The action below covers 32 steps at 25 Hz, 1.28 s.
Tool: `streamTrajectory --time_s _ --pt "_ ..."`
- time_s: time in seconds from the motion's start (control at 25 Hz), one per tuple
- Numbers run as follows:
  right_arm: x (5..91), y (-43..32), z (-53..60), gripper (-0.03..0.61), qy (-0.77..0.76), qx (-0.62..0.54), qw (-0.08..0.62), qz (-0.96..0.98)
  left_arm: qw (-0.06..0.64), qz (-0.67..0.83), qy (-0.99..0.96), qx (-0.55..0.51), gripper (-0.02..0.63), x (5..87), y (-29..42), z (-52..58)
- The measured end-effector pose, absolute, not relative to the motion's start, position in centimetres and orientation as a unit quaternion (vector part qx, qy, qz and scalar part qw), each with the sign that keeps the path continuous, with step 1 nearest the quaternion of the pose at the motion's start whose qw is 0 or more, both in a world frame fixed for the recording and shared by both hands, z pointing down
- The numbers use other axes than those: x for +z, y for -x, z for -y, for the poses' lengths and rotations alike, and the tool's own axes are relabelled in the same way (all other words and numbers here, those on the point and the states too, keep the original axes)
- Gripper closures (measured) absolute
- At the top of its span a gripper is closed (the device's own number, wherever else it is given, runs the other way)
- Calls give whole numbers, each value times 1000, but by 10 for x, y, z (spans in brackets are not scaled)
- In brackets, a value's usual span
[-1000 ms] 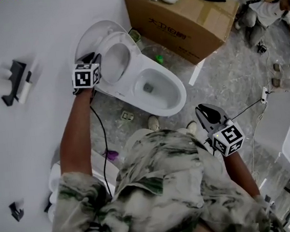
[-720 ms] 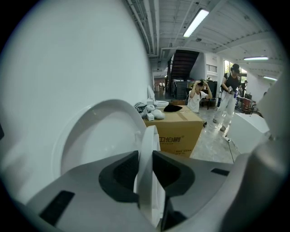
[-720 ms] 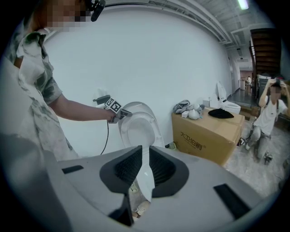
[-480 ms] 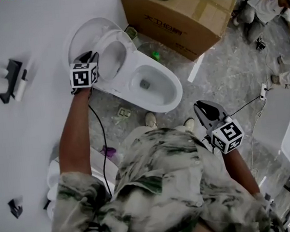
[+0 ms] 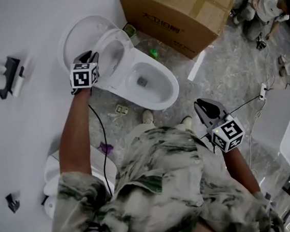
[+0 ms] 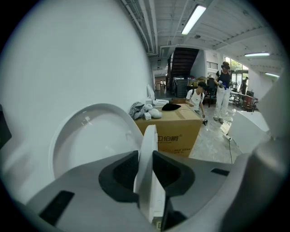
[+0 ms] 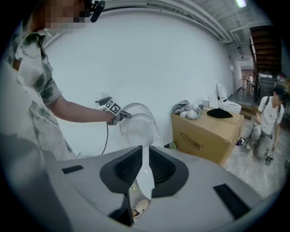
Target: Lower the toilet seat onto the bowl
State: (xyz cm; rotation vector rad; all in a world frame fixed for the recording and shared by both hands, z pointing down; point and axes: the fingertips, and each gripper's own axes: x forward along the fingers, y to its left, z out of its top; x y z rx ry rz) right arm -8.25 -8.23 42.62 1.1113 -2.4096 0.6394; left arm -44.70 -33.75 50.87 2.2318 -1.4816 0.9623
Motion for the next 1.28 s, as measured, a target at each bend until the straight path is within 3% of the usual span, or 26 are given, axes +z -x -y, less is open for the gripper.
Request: streamTrajectory --time_s 1.28 --pt "436 21 77 517 -362 235 201 879 136 509 -768 364 500 522 367 284"
